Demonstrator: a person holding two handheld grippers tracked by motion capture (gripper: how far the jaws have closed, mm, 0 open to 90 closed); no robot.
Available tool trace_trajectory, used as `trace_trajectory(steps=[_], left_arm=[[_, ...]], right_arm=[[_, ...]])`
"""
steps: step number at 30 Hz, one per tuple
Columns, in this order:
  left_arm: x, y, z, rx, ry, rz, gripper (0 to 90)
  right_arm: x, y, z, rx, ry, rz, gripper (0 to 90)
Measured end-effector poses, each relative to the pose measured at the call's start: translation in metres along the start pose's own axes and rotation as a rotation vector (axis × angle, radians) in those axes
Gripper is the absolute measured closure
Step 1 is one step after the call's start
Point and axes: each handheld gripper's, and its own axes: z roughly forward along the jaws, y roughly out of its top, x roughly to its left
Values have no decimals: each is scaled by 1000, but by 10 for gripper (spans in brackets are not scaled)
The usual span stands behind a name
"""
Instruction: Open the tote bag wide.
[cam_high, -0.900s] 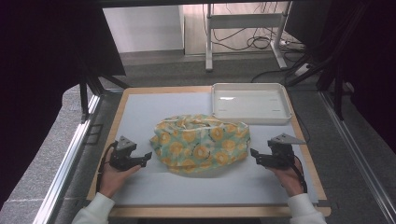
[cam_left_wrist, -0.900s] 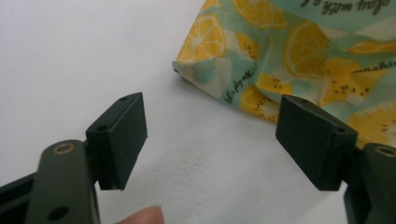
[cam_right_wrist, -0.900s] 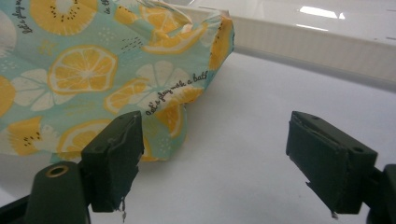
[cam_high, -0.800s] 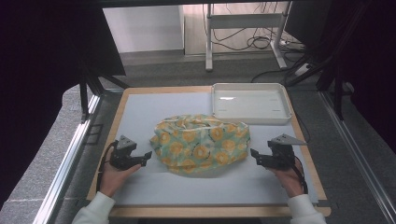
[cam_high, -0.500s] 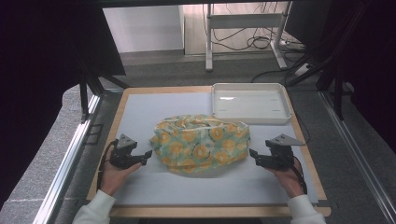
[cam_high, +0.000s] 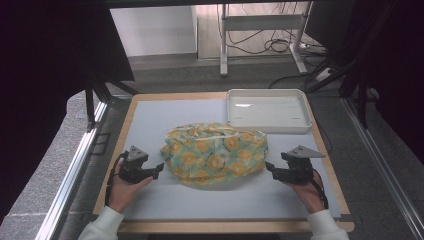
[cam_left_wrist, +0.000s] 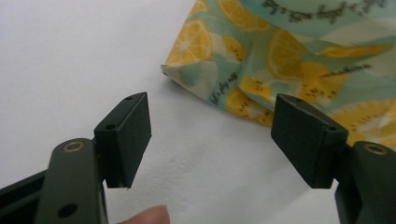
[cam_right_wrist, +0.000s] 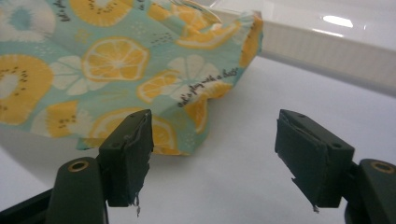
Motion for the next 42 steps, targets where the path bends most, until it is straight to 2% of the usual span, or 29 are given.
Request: trace_trajectory(steps=[3, 5, 10, 12, 18, 22, 31, 42], left_arm=[[-1, 0, -3, -2, -2, 8, 291], [3, 2, -7, -13, -13, -7, 305], [7, 4, -15, -34, -25, -9, 327], [7, 3, -23, -56, -39, -24, 331], [5, 3, -33, -70, -43, -40, 332], [4, 8, -37, -84, -36, -34, 339], [-4, 29, -33, -91, -63, -14, 348], [-4, 48, -30, -94, -92, 5, 361]], right_arm=[[3, 2, -3, -19, 11, 6, 278], [5, 2, -3, -19, 4, 2, 278], [5, 4, 1, -21, -5, 8, 277], [6, 5, 3, -27, -3, 6, 278], [9, 8, 5, -32, 0, -7, 278], [10, 8, 7, -28, 9, -10, 278], [9, 7, 5, -39, 4, -9, 283], [9, 2, 1, -38, -10, -1, 285]])
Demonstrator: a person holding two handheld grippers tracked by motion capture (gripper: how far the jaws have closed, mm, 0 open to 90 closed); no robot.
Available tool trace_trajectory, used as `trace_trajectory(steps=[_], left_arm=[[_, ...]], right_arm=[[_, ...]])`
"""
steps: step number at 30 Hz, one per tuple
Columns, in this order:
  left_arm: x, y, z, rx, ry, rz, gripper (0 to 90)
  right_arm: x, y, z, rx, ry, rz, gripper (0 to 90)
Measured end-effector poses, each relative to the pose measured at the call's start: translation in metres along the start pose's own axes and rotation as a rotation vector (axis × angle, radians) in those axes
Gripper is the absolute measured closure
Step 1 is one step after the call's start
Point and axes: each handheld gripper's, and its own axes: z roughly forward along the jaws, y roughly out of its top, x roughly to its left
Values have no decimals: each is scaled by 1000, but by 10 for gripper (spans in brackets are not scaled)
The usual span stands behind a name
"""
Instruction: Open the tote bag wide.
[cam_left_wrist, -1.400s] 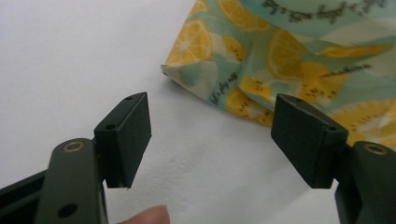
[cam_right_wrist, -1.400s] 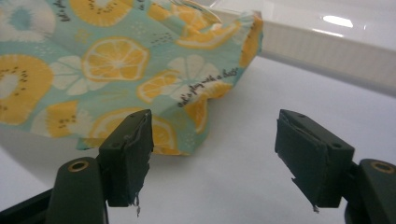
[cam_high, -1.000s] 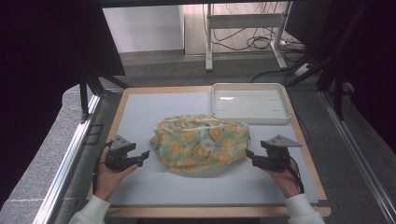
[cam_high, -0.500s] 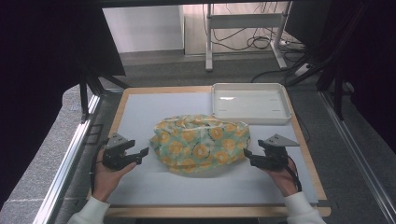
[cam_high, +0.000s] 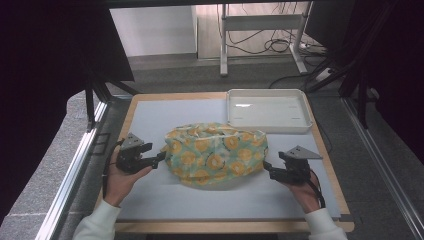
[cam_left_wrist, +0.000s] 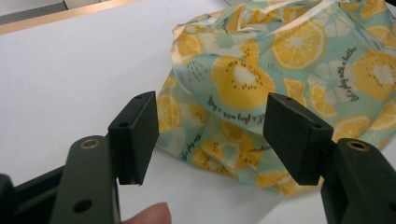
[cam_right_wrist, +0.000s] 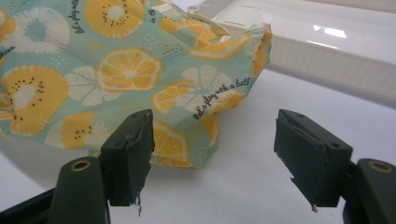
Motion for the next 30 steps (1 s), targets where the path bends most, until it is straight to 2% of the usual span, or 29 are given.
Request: trace_trajectory(steps=[5, 15, 17, 19, 23, 27, 30], left_arm=[[4, 11, 7, -2, -12, -14, 369], [20, 33, 24, -2, 9, -31, 384], [22, 38, 27, -3, 9, -24, 383], [24, 42, 31, -17, -12, -2, 379], [31, 50, 44, 7, 1, 24, 371], [36, 58, 58, 20, -12, 21, 364], [38, 60, 62, 22, -22, 13, 358]], right_arm=[[0, 0, -1, -1, -5, -1, 286], [-1, 0, 2, 6, -11, -5, 287], [-2, 0, 2, 7, -15, -2, 287], [-2, 0, 2, 10, -22, 3, 287], [-3, -1, 3, 12, -27, 4, 287], [-3, -1, 3, 13, -29, 6, 287], [-4, -1, 4, 14, -32, 8, 287]])
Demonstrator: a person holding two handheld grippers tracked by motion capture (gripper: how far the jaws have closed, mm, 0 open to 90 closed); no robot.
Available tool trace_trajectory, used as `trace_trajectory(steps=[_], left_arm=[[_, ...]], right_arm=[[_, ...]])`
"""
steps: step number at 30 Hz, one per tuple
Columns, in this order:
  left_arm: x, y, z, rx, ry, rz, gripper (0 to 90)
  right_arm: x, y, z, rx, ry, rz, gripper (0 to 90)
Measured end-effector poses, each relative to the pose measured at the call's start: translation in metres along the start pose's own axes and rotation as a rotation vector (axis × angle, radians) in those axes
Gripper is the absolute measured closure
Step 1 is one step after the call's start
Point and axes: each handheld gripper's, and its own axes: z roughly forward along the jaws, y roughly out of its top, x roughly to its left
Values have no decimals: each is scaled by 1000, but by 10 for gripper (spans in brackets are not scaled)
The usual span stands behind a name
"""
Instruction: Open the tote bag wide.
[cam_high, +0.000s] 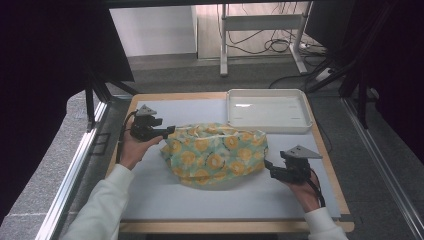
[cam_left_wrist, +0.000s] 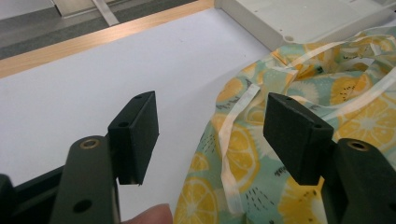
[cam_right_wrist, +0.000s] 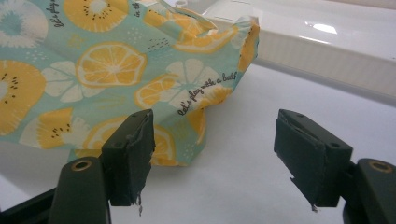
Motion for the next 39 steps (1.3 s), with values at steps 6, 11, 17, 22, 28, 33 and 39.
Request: trace_trajectory(steps=[6, 11, 17, 22, 28, 33, 39], left_arm=[[3, 0, 11, 33, -21, -20, 348], [7, -6, 25, 87, -99, -32, 379], [2, -12, 41, 186, -146, 10, 683], [-2, -13, 43, 181, -119, 6, 848], [-7, -12, 34, 127, -104, 23, 874], [-11, -9, 20, 49, -126, 6, 879], [-14, -2, 7, -24, -152, 2, 881]], right_arm=[[0, 0, 0, 0, -3, 1, 287], [2, 2, -3, -44, -42, -10, 293], [0, 1, -3, -48, -55, -5, 293], [0, 1, -4, -50, -63, -2, 292], [1, 1, -3, -46, -66, -12, 291], [1, 1, -3, -50, -73, -10, 291], [1, 1, -3, -44, -72, -13, 291]])
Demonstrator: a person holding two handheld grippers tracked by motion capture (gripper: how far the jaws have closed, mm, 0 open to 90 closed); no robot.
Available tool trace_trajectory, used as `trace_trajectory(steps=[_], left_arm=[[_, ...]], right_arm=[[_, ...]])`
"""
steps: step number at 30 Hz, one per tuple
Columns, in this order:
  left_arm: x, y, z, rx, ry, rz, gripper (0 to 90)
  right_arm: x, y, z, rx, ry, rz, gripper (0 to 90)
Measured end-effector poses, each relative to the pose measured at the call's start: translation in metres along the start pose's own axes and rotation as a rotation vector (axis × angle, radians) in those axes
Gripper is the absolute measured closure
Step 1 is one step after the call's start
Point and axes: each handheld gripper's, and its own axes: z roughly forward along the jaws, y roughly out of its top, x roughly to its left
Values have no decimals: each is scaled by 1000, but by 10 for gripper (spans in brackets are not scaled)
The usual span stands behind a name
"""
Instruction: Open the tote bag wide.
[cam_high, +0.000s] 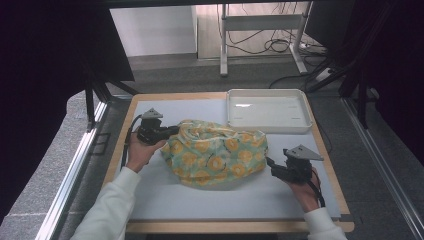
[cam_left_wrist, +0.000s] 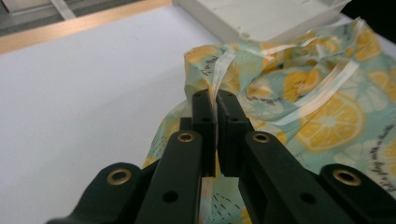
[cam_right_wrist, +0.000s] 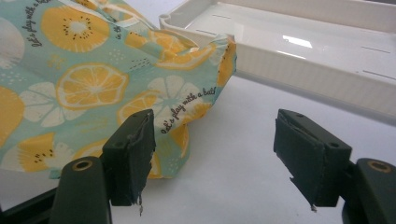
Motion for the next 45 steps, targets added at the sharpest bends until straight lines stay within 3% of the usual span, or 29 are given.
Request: trace_trajectory(steps=[7, 13, 17, 19, 23, 28, 35, 41, 45], left_arm=[[-1, 1, -8, -31, -27, -14, 881], [0, 3, -12, -55, -49, -23, 880], [2, -2, -11, -68, -60, -39, 880], [1, -4, -9, -49, -41, -27, 880], [-1, -3, -12, -48, -40, -22, 882], [-2, -2, -8, -22, -34, -3, 882], [-6, -3, 0, -16, -55, 6, 883], [-7, -3, 1, -15, -68, 3, 882], [-8, -5, 4, -20, -78, -5, 882]], right_arm=[[-2, 2, -2, -5, 4, 4, 291], [-4, 10, -6, -15, -4, -25, 291], [-4, 24, -8, -21, 10, -31, 294], [-3, 29, -8, -20, 18, -36, 296], [2, 43, -6, -11, 33, -84, 305], [3, 55, 6, 35, 55, -101, 312], [1, 73, 21, 46, 52, -104, 323], [-2, 88, 35, 58, 66, -103, 327], [-4, 95, 48, 98, 88, -125, 325]])
